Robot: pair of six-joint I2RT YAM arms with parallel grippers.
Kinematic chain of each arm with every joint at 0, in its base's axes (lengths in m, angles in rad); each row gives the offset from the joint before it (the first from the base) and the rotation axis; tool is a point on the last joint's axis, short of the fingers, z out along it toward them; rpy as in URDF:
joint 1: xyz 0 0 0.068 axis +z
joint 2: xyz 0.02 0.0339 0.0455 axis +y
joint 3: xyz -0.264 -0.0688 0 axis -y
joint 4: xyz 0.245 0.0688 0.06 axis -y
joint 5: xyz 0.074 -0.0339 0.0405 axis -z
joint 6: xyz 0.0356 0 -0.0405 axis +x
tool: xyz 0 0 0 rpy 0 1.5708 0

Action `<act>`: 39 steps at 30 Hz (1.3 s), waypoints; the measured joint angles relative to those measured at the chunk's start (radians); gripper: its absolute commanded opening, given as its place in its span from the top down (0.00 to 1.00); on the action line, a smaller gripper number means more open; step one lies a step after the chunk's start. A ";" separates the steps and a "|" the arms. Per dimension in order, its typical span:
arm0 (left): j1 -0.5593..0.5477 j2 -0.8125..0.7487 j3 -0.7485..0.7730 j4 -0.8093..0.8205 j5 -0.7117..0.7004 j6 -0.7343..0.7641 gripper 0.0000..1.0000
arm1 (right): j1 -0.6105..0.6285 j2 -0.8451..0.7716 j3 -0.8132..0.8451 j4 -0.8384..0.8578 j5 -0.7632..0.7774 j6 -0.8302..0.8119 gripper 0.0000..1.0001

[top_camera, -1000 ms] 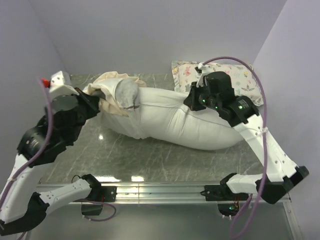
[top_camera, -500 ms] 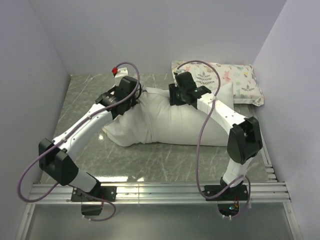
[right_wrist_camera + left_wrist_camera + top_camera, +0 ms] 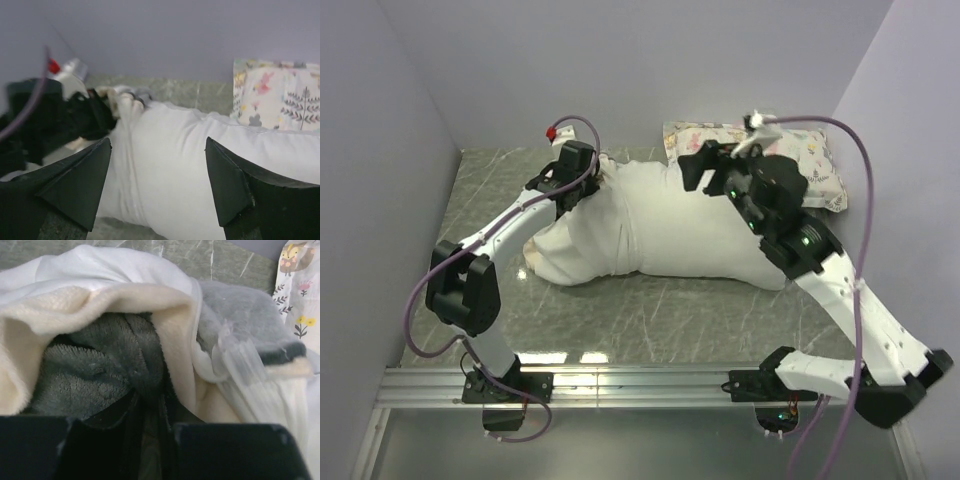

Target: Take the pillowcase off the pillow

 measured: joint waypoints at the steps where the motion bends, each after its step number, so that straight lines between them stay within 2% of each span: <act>1: 0.002 0.006 -0.005 0.011 0.003 0.000 0.77 | 0.008 -0.027 -0.027 0.019 0.002 0.000 0.16; 5: 0.003 -0.018 -0.043 0.027 0.016 -0.003 0.70 | 0.037 -0.101 -0.218 0.108 0.023 0.012 0.15; 7: 0.003 -0.045 -0.064 0.020 0.024 -0.003 0.60 | 0.043 -0.056 -0.304 0.117 0.017 0.021 0.14; 8: 0.003 -0.057 -0.071 0.015 0.027 -0.003 0.54 | 0.047 -0.018 -0.339 0.121 0.012 0.026 0.13; 9: 0.003 -0.066 -0.073 0.007 0.029 -0.001 0.41 | 0.051 0.047 -0.362 0.122 0.006 0.031 0.13; 11: 0.003 -0.084 -0.073 -0.011 0.031 0.005 0.27 | 0.055 0.198 -0.374 0.113 0.000 0.037 0.12; 12: 0.003 -0.093 -0.073 -0.020 0.032 0.006 0.17 | 0.056 0.264 -0.365 0.118 0.003 0.040 0.12; 14: 0.002 -0.110 -0.069 -0.033 0.034 0.012 0.11 | 0.056 0.352 -0.327 0.132 0.014 0.043 0.20; 15: 0.000 -0.122 -0.066 -0.045 0.035 0.016 0.08 | 0.056 0.378 -0.301 0.137 0.017 0.046 0.37; 16: -0.003 -0.133 -0.058 -0.063 0.035 0.018 0.07 | 0.055 0.394 -0.275 0.148 0.016 0.057 0.75; 17: -0.007 -0.146 -0.053 -0.079 0.035 0.020 0.07 | 0.055 0.402 -0.270 0.153 0.015 0.055 0.75; 18: -0.016 -0.166 -0.047 -0.100 0.036 0.024 0.05 | 0.055 0.407 -0.264 0.161 0.014 0.072 0.93; 20: -0.046 -0.222 -0.046 -0.145 0.034 0.026 0.05 | 0.055 0.414 -0.260 0.174 0.010 0.089 1.00; 24: -0.132 -0.341 -0.058 -0.197 0.025 0.019 0.04 | 0.053 0.436 -0.237 0.180 0.000 0.117 1.00; 28: -0.203 -0.487 -0.207 -0.178 0.011 -0.016 0.04 | 0.052 0.440 -0.211 0.156 -0.023 0.134 1.00; 29: -0.206 -0.506 -0.248 -0.180 0.006 -0.024 0.05 | 0.052 0.440 -0.205 0.149 -0.031 0.137 1.00; 32: -0.206 -0.498 -0.356 -0.172 0.000 -0.049 0.16 | 0.052 0.440 -0.192 0.129 -0.050 0.144 1.00; 35: -0.204 -0.414 -0.392 -0.183 -0.024 -0.077 0.58 | 0.052 0.439 -0.179 0.106 -0.058 0.145 1.00; 36: -0.204 -0.389 -0.390 -0.184 -0.042 -0.085 0.85 | 0.052 0.438 -0.178 0.099 -0.057 0.145 1.00; 37: -0.203 -0.373 -0.383 -0.189 -0.061 -0.094 0.97 | 0.052 0.435 -0.178 0.094 -0.057 0.145 1.00; 39: -0.195 -0.359 -0.355 -0.213 -0.097 -0.099 1.00 | 0.044 0.421 -0.182 0.087 -0.061 0.147 1.00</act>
